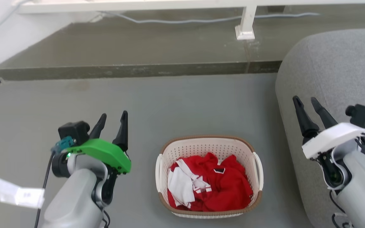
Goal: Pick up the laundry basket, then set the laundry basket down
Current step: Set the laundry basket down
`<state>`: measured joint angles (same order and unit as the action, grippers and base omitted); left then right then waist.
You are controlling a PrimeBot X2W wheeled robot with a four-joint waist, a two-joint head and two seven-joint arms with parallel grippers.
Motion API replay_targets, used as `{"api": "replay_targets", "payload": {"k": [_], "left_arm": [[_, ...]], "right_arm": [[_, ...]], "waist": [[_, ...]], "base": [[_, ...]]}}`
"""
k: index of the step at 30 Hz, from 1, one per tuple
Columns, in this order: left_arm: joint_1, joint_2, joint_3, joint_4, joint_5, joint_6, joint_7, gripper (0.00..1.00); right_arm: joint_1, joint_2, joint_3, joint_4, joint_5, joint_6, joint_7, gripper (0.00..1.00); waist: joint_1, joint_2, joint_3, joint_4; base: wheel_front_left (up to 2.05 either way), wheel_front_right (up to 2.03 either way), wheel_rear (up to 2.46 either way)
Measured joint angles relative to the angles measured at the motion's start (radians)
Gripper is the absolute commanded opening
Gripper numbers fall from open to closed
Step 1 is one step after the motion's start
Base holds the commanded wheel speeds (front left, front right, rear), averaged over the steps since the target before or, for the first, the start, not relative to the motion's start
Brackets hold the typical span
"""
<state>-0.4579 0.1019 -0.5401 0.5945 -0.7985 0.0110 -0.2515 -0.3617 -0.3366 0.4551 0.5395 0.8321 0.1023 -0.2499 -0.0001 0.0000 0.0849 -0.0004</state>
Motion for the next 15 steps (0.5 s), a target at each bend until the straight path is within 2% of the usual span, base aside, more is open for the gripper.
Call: {"api": "replay_targets", "payload": {"k": [3, 8, 15], "left_arm": [[0.042, 0.001, 0.04, -0.054, 0.03, 0.012, 0.0, 1.0], [0.106, 0.001, 0.123, -0.138, 0.072, 0.024, 0.0, 1.0], [0.191, -0.008, 0.179, -0.23, 0.138, 0.024, 0.0, 1.0]], "right_arm": [[0.041, 0.012, -0.047, -0.042, -0.037, -0.016, 0.0, 1.0], [0.098, 0.036, -0.091, -0.096, -0.086, -0.016, 0.0, 1.0], [0.162, 0.063, -0.148, -0.152, -0.152, -0.016, 0.0, 1.0]], "waist": [[0.0, 0.0, -0.018, 0.006], [0.0, 0.0, -0.032, 0.009], [0.0, 0.0, -0.038, 0.004]], "base": [[0.0, 0.0, 0.0], [0.0, 0.0, 0.0], [0.0, 0.0, 0.0]]}}
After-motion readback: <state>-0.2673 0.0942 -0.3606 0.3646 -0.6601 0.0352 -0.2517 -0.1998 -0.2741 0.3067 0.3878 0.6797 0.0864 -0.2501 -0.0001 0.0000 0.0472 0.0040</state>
